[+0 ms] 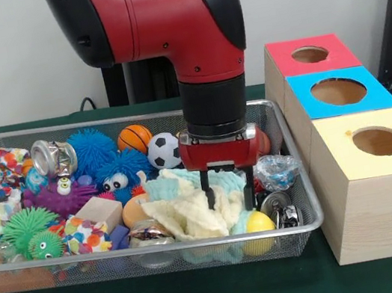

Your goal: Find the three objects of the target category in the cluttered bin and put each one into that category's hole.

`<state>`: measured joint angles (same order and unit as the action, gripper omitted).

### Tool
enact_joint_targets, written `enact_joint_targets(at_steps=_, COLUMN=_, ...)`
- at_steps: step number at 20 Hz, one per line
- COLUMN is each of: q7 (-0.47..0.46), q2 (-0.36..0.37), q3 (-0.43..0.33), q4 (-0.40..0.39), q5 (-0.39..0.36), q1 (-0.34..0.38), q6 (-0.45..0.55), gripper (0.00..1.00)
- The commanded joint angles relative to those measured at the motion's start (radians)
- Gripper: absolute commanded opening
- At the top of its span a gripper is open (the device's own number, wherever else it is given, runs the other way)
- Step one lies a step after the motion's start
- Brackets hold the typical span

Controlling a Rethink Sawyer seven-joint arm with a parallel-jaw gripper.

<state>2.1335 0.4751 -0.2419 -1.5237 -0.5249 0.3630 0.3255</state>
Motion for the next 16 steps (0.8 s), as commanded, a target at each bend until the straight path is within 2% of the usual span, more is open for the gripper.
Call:
enact_joint_targets(at_steps=1, q7=0.053, q2=-0.134, q3=0.038, q4=-0.014, q5=-0.054, q1=-0.023, q6=-0.074, gripper=1.0)
enact_joint_targets(at_steps=7, q7=0.025, q2=-0.181, q3=0.045, q4=0.016, q5=-0.045, q1=-0.024, q6=-0.08, gripper=1.0)
enact_joint_targets(at_steps=16, q7=-0.063, q2=-0.171, q3=0.007, q4=0.027, q5=-0.041, q1=-0.001, q6=0.015, gripper=1.0)
